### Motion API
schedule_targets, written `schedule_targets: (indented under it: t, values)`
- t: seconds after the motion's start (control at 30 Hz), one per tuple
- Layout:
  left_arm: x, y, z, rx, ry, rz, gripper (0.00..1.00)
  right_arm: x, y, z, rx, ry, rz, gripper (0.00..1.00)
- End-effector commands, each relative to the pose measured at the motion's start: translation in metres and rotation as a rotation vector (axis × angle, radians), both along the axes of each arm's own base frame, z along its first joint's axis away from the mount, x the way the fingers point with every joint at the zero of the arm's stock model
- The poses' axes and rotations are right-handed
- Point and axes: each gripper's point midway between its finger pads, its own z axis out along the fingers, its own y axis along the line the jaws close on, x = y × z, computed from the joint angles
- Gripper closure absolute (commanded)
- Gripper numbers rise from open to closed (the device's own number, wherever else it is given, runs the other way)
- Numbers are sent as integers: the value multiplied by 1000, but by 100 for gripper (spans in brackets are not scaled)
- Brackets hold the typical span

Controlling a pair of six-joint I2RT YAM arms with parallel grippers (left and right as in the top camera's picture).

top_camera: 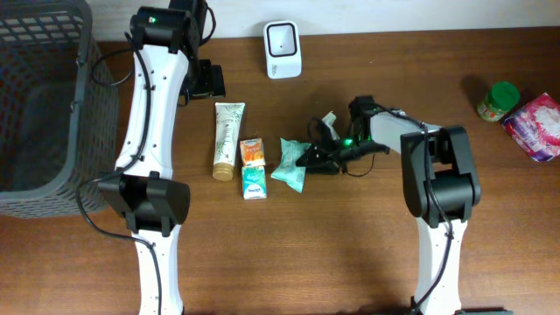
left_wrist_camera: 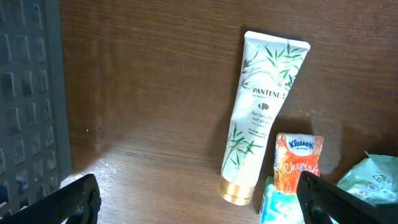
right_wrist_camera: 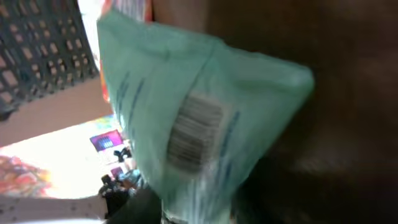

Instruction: Scan the item barcode

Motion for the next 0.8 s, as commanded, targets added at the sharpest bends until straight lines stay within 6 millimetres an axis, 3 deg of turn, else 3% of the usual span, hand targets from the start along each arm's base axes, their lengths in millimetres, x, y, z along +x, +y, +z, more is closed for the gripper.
schedule_targets:
  t: [0.0,0.03,0.13,0.23,0.33,0.43,0.53,0.63,0.67,0.77]
  values:
    - [-1,1,4,12,-7,-12,1,-3,16,-18,-101,4,0,89]
    - [-1,1,4,12,-7,-12,1,1,18,-24,-154,29,-32,96]
    - [-1,1,4,12,-7,-12,1,16,11,-29,-276,41,-100,96]
    - [-1,1,4,12,-7,-12,1,32,-9,-4,-449,-30,-150,96]
    - [-1,1,4,12,-7,-12,1,41,-54,39,-727,-126,-220,96]
    - [-1,1,4,12,-7,-12,1,36,-90,63,-921,-176,-262,96]
    - [-1,1,4,12,-7,-12,1,17,-129,57,-1172,-150,-229,96]
    - [-1,1,4,12,-7,-12,1,3,-129,38,-1252,-136,-135,96]
    - [-1,1,4,12,-7,-12,1,-1,-125,32,-1254,-128,-115,95]
    - [-1,1,4,12,-7,-12,1,-5,-121,29,-1258,-125,-96,58]
